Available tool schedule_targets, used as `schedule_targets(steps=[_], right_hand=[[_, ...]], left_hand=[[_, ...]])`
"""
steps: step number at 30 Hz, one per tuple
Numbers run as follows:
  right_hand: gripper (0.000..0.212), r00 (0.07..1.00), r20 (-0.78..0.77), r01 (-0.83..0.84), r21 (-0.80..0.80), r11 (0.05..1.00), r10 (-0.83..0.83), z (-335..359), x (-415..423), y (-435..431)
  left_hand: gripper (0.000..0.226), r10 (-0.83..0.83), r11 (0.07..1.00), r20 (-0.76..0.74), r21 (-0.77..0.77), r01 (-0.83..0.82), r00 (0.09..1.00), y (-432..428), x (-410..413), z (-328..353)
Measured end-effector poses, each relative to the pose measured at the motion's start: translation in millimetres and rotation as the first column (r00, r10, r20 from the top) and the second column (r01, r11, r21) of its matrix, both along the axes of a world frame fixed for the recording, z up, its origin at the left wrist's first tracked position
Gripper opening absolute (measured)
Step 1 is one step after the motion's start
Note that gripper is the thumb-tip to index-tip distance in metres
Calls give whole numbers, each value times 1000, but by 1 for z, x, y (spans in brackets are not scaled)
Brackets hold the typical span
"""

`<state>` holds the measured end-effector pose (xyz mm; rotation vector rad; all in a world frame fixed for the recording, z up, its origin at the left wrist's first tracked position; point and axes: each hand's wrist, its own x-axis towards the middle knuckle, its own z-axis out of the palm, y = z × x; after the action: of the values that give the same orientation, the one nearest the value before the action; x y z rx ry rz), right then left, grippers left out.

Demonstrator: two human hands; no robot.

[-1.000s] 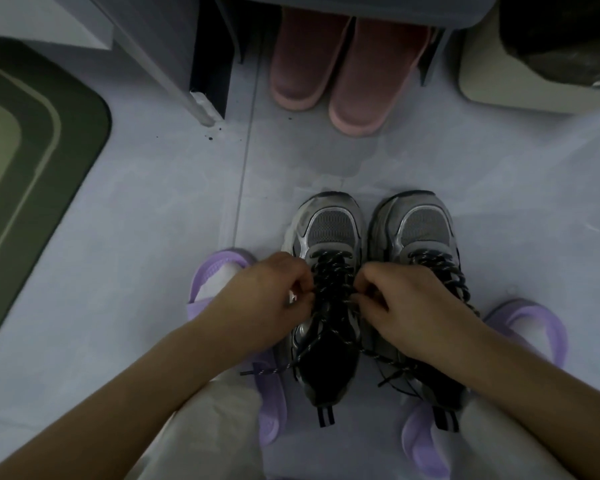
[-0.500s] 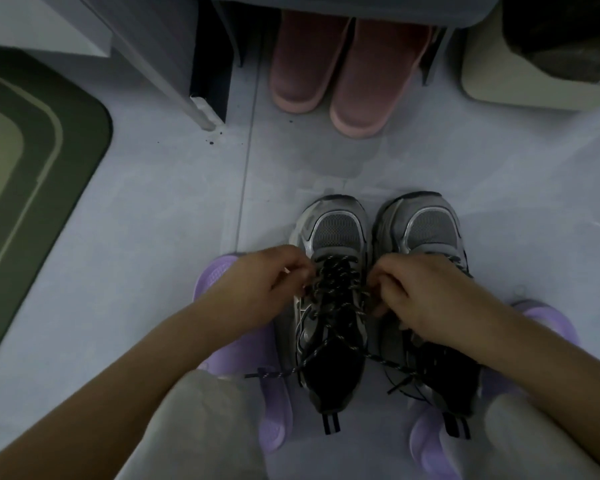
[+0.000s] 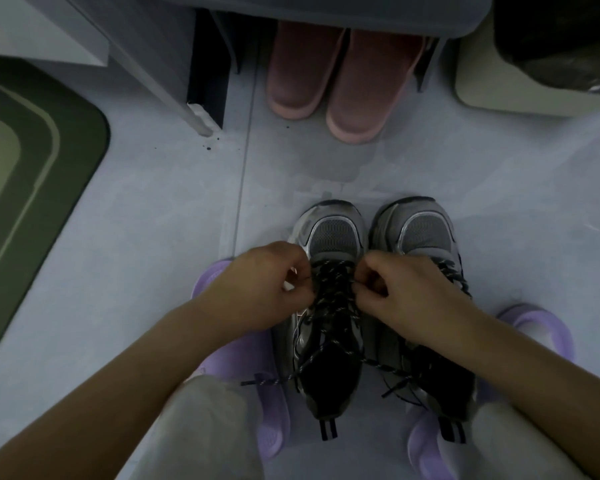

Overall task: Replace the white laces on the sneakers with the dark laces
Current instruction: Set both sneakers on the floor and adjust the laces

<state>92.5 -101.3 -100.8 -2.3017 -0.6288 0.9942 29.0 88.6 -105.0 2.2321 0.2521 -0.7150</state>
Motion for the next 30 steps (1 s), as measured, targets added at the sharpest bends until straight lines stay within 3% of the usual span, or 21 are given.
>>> schedule_targets(steps=[2,7,11,14,17,19,23,25,27,30], right_hand=[[11,1000,17,16,20,1000,-17,-2,4,-2],[9,990,110,-90,9,996,89,-7,1,0],[10,987,113,-114,12,993,112,-9,3,3],[10,988,110,-114,6,993,112,-9,7,5],[9,995,55,-87,18,996,86,-9,10,5],[9,998,3,-56,15,998,56,-8,12,5],[10,999,-5,-42,-19,999,42,0,11,-1],[18,996,56,-60,-54,997,63,6,4,-1],[29,992,75,-86,-137,987,97,7,-3,4],[42,998,-38,-48,-219,974,41,4,5,12]], left_hand=[[4,91,993,-12,-71,-91,996,2,0,-1],[10,-2,1000,150,3,1,989,-5,-6,-16],[10,-85,995,154,68,76,984,-7,-1,-13],[15,-184,980,98,98,174,978,-5,10,-7],[12,-178,983,44,44,176,983,0,16,-8],[10,-115,993,-13,-13,115,993,4,16,-10],[15,167,976,-61,-132,-174,984,1,6,-7],[18,212,971,-139,-81,-225,967,-3,2,-6],[34,160,987,-218,45,-154,963,-8,1,-7],[53,129,988,-292,118,-98,948,-14,5,-9]])
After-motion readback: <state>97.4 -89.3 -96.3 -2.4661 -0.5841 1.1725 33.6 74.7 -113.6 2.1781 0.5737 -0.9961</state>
